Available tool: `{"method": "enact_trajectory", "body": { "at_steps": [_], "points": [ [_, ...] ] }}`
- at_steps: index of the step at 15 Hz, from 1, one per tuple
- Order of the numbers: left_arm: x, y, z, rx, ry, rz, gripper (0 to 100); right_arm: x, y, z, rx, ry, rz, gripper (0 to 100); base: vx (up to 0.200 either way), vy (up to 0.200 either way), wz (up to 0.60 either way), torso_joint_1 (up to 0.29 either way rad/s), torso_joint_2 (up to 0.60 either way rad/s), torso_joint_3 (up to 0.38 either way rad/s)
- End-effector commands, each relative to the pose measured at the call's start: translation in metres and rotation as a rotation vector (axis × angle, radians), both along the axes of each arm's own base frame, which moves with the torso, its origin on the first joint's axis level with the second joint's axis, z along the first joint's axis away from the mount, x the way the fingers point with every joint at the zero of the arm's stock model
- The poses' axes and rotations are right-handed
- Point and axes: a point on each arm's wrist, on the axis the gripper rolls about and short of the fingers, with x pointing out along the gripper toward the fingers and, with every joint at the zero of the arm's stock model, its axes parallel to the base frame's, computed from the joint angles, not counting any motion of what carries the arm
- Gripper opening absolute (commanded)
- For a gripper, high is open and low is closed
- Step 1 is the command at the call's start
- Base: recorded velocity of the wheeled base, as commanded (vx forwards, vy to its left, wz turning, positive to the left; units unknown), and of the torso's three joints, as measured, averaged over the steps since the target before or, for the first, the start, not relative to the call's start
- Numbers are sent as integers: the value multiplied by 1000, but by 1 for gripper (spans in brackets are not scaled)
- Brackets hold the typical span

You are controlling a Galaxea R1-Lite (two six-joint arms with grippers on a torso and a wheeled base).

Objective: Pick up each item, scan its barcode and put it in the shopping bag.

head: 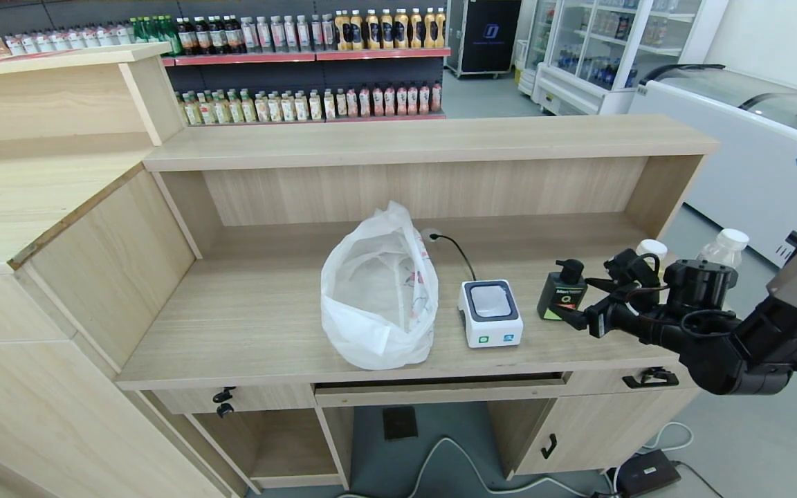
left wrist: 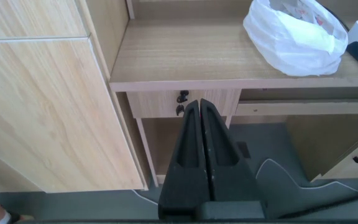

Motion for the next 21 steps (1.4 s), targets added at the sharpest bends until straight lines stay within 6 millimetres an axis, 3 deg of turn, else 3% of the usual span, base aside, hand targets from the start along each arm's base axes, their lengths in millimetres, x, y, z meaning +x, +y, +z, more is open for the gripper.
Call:
{"method": "enact_trajectory", "body": {
  "at_steps": [1, 6, 10, 16, 21],
  "points": [
    [0, 0, 0, 0, 0, 0, 0, -1, 8, -4, 5, 15, 27, 100, 0, 0, 0, 0, 0, 0],
    [0, 0, 0, 0, 0, 0, 0, -7, 14, -9, 18, 41, 80, 100, 0, 0, 0, 0, 0, 0],
    [0, 0, 0, 0, 0, 0, 0, 5, 9, -1, 15, -32, 63, 100, 0, 0, 0, 0, 0, 0],
    [0, 0, 0, 0, 0, 0, 0, 30, 9, -18, 7, -68, 67, 100, 0, 0, 0, 0, 0, 0],
    [0, 0, 0, -1, 0, 0, 0, 36, 22, -30, 11, -55, 103, 100, 0, 0, 0, 0, 0, 0]
  ]
}}
